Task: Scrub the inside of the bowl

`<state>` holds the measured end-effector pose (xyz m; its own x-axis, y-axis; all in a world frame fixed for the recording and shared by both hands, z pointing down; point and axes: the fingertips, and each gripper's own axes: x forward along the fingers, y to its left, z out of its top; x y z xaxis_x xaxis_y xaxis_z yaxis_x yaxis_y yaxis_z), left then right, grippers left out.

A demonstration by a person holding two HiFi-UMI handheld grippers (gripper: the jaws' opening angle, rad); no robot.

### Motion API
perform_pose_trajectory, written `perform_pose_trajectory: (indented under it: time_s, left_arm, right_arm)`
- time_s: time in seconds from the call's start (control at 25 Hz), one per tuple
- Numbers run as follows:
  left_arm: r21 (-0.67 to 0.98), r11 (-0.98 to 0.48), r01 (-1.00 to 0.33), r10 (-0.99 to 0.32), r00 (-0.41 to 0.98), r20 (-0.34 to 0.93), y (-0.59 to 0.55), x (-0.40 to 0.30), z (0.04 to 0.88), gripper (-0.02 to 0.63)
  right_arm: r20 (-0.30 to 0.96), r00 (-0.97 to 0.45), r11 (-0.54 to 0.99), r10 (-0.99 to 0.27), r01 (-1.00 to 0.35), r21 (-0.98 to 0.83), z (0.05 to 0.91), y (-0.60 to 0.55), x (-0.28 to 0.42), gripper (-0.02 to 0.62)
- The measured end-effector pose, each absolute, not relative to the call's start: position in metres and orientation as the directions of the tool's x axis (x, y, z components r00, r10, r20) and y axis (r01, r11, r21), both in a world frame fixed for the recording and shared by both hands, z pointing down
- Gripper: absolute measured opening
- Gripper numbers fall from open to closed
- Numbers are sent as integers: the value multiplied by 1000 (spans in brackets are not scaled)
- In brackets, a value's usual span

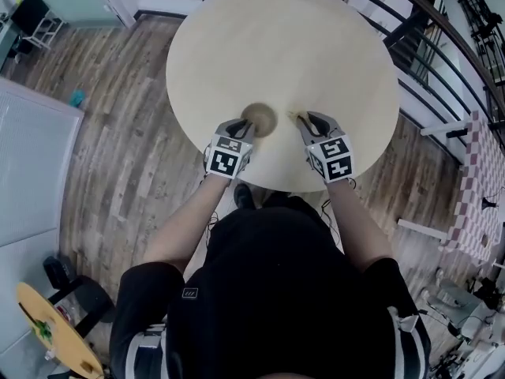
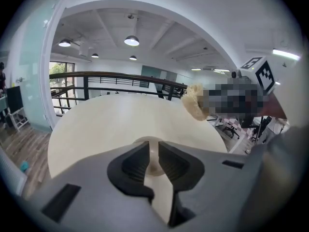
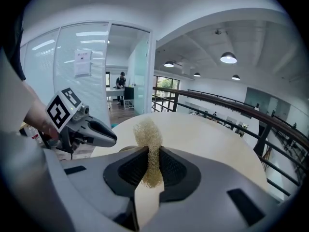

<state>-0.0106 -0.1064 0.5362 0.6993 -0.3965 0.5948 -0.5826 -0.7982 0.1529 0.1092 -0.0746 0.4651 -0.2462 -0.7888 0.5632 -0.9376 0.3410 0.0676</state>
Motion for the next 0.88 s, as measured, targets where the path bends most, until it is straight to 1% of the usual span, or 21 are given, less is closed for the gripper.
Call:
perform_pose_trajectory:
  time_s: [0.16, 0.52, 0.88]
  left_arm:
    - [169, -809, -563, -393, 732, 557, -97, 1, 512, 63]
    - [184, -838, -514, -390, 799, 457, -59, 48, 443, 63]
    - [197, -853, -484, -403, 849, 340, -16, 94, 367, 63]
  right_arm:
    - [505, -262, 316, -822, -949, 23, 438, -58, 124, 72]
    - [378, -357, 328, -854, -934, -141, 387, -1, 165, 72]
    - [216, -404, 374, -889, -912, -168, 319, 50, 214, 72]
